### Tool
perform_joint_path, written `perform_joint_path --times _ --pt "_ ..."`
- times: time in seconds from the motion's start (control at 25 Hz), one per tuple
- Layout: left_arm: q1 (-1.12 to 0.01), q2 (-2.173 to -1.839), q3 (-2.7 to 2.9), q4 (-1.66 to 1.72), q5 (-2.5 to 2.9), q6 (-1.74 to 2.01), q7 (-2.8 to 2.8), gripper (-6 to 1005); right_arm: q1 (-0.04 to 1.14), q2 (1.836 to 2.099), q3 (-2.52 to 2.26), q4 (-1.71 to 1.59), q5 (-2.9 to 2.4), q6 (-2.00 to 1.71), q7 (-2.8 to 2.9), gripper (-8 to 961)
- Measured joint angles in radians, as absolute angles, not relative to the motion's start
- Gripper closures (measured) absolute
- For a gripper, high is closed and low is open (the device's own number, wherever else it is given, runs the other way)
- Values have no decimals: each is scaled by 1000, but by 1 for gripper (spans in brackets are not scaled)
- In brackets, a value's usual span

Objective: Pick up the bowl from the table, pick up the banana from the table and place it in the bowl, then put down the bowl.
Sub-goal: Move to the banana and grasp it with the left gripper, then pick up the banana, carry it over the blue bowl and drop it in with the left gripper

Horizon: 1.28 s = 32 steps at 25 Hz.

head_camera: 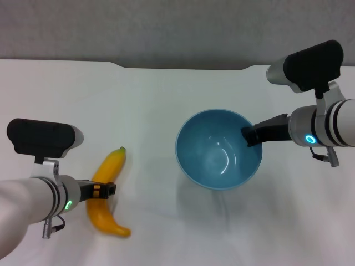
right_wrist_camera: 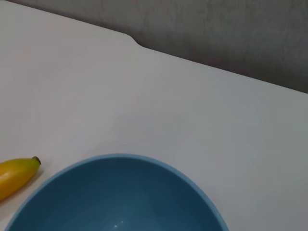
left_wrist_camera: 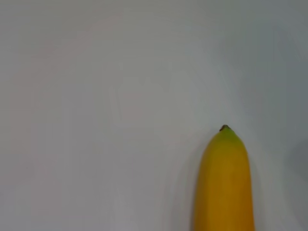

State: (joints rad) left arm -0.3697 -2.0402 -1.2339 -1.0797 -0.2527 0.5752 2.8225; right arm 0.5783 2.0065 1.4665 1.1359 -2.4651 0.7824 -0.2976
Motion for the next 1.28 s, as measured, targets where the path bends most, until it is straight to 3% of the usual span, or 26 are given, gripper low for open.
perform_joint_path --times 0.16,0.4,0.76,1.28 --pt "-367 -2039 -1235 -1083 -253 576 2823 260 577 2006 1466 1137 -2465 782 -298 919" --pt "-341 -2032 -1284 -1162 -241 615 2835 487 572 2006 1466 1125 -2465 784 -297 919" --pt "-209 -2031 -1308 -1523 -167 694 2841 482 585 2006 1461 1063 -2420 780 -299 918" --pt "-175 -2034 -1159 -1640 -202 536 2840 455 643 2008 1383 967 -2306 708 -305 918"
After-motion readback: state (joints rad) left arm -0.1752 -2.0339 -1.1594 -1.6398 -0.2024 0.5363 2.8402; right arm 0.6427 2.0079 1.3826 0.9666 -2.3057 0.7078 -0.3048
